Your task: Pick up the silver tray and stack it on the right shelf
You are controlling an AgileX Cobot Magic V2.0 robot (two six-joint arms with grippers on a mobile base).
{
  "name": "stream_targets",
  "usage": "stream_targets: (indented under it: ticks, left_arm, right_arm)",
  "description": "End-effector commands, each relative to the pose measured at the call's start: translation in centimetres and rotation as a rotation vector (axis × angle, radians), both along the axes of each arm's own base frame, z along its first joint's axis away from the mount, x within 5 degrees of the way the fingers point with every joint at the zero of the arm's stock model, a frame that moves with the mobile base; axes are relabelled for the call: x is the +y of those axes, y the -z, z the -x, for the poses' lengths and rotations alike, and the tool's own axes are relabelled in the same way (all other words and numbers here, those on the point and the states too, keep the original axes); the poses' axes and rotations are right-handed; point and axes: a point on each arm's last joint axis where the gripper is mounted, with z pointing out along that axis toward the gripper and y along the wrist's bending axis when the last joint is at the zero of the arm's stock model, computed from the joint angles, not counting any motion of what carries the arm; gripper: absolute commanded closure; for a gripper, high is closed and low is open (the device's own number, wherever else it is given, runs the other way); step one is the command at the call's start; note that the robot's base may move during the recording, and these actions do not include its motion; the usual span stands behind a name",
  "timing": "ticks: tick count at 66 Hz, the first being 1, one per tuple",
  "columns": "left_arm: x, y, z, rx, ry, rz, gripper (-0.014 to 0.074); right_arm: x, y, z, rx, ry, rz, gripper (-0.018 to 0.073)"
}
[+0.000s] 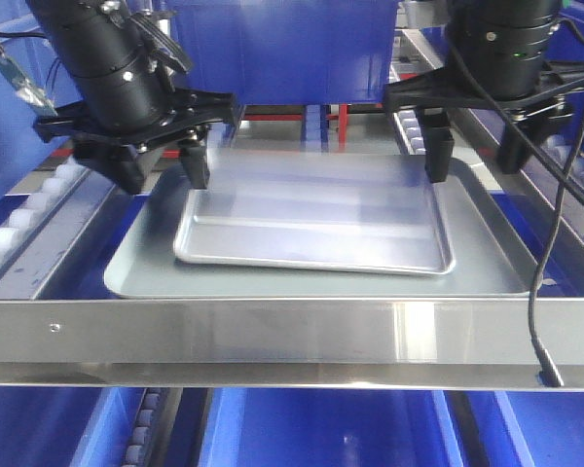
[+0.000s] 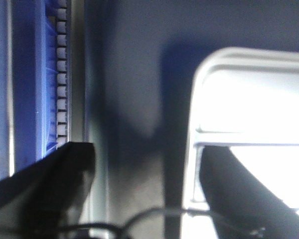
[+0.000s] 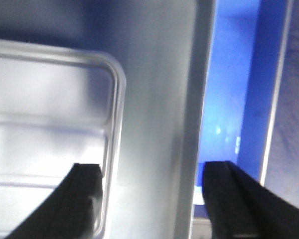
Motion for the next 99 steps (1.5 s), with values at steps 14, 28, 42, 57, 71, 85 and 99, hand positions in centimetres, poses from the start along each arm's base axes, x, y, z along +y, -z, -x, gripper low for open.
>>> stream_targets:
  ticks: [14, 28, 42, 57, 71, 85, 99]
  left_arm:
    - [0.3, -5.2, -0.1, -0.083, -0.01, 0.018, 0.0132]
    - [1.2, -9.1, 2.2, -0.098, 0.037, -0.03, 0.0176]
    - [2.6, -12.3, 7.1, -0.123, 0.096, -0.048, 0.0455]
    - [4.3, -10.5, 12.9, -0.216, 0.18, 0.016, 0.0687]
    - [7.0, -6.7, 18.3, -0.342, 0.234, 0.126, 0.0697]
    - [9.9, -6.3, 22.9, -0.51, 0.251, 0.229, 0.0697]
    - [12.5, -9.2, 26.6, -0.723, 0.246, 0.33, 0.0697]
  right_arm:
    - [-0.6, -4.0, 0.4, -0.116, -0.008, -0.008, -0.0002]
    - [-1.4, -8.3, 2.8, -0.195, -0.001, -0.05, 0.0003]
    - [-2.1, -11.0, 6.4, -0.194, -0.069, -0.09, 0.025]
    - [-3.5, -9.4, 10.5, -0.234, -0.099, -0.1, 0.05]
    - [-5.0, -5.7, 15.4, -0.353, -0.167, -0.132, 0.0503]
    - [-6.7, -4.0, 20.8, -0.566, -0.27, -0.145, 0.0503]
    - [-8.5, -6.6, 25.7, -0.822, -0.277, -0.194, 0.0503]
